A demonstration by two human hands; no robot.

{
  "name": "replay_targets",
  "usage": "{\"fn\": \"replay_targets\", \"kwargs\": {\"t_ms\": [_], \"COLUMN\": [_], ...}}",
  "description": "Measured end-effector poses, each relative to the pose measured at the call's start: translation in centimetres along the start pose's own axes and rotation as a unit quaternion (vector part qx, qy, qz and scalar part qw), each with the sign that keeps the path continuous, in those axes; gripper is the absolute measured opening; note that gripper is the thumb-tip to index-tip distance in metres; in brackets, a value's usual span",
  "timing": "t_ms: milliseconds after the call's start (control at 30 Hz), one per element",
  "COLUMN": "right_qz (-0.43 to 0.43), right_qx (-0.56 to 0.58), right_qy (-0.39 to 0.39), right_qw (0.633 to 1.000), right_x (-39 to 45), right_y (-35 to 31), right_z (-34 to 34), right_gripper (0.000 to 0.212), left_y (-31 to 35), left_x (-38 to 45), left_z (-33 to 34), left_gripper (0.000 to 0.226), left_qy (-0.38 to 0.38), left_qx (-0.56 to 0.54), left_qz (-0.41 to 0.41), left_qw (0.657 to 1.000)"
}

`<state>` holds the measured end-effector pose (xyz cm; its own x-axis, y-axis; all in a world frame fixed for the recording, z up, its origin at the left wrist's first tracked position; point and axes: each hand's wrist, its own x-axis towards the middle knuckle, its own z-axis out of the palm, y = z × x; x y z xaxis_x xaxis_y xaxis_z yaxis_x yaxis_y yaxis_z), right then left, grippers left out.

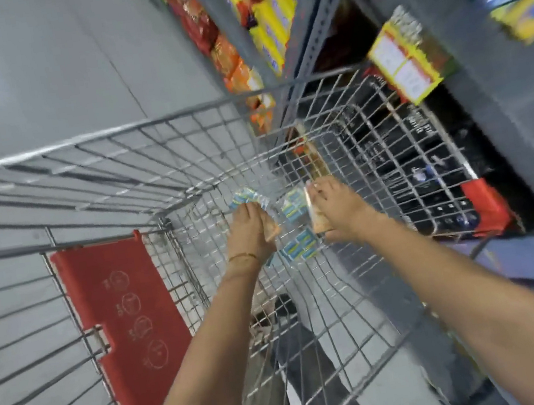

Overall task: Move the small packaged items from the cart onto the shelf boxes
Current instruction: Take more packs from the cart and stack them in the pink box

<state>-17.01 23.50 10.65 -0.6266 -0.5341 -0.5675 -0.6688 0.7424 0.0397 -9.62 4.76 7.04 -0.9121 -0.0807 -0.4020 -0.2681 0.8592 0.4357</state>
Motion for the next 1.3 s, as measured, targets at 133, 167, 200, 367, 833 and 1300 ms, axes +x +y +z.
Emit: {"fn": "replay_targets", "kwargs": {"t_ms": [133,167,200,367,833,1300], "right_qz": [0.052,0.069,0.091,0.180,0.428,0.411], "right_qx": [0.053,0.060,0.069,0.095,0.238,0.292], "right_qy": [0.100,0.126,0.151,0.226,0.359,0.262], "right_qw": [0.992,0.988,0.982,0.953,0.795,0.823], "right_x": [-7.4,-9.2,-11.5,-21.5,-42.3,-42.0], "right_y": [1.0,1.2,1.6,3.3,16.1,22.3], "right_z": [-4.3,-5.2,-6.1,-9.2,-6.4,-1.8], "right_gripper": [0.112,0.110,0.108,0.095,0.095,0.100], "left_y": [6.1,7.7,9.8,19.2,48.0,53.3], "left_x": [-1.5,-2.0,-2.7,-5.2,-8.6,-6.9], "left_z": [-5.4,-6.5,-7.8,-12.3,-10.1,-5.5], "left_gripper": [0.094,0.097,0.098,0.100,0.103,0.094], "left_qy": [-0.027,-0.032,-0.032,-0.037,-0.106,-0.163], "left_qx": [0.042,0.048,0.060,0.081,0.144,0.237], "left_qz": [0.129,0.159,0.197,0.327,0.556,0.558], "left_qw": [0.990,0.986,0.978,0.941,0.812,0.779]}}
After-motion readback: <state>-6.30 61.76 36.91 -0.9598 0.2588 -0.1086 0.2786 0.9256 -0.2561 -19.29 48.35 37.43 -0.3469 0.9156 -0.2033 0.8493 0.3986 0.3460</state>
